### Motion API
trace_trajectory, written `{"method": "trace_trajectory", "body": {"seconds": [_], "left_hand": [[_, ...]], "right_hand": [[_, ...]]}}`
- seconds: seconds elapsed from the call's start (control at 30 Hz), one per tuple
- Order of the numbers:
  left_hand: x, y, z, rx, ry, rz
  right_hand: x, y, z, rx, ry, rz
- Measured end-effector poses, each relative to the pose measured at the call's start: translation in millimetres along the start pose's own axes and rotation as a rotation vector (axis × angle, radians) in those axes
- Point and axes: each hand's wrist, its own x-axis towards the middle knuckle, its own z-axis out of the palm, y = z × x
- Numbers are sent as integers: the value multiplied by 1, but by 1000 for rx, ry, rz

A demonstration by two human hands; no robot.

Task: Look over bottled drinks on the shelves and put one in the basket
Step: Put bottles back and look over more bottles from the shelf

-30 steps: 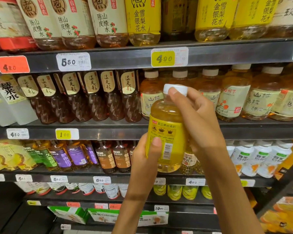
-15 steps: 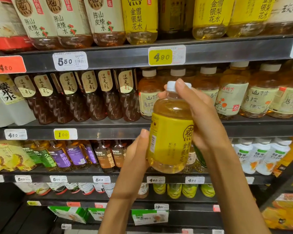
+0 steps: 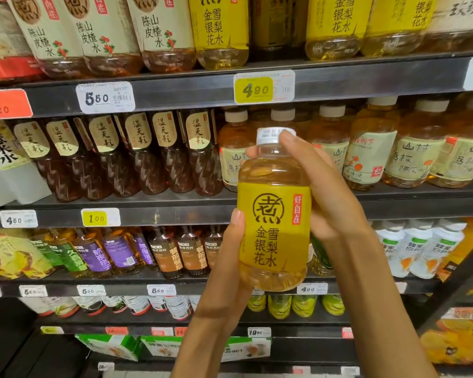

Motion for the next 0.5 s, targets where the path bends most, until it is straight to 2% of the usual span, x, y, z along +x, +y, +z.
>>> {"method": "trace_trajectory", "body": {"seconds": [0.17,0.23,0.37,0.5], "left_hand": [[8,1,-4,42,47,-25],[9,1,-4,48,56,-24],[3,5,-3,82,-10,-67],[2,12,-11,-34,-40,-130]], "right_hand": [[-1,-6,7,-159,124,-139],[0,-6,9,-177,154,-140],[8,-6,1,-189,149,7],[11,4,-7,-235,43,140]]}}
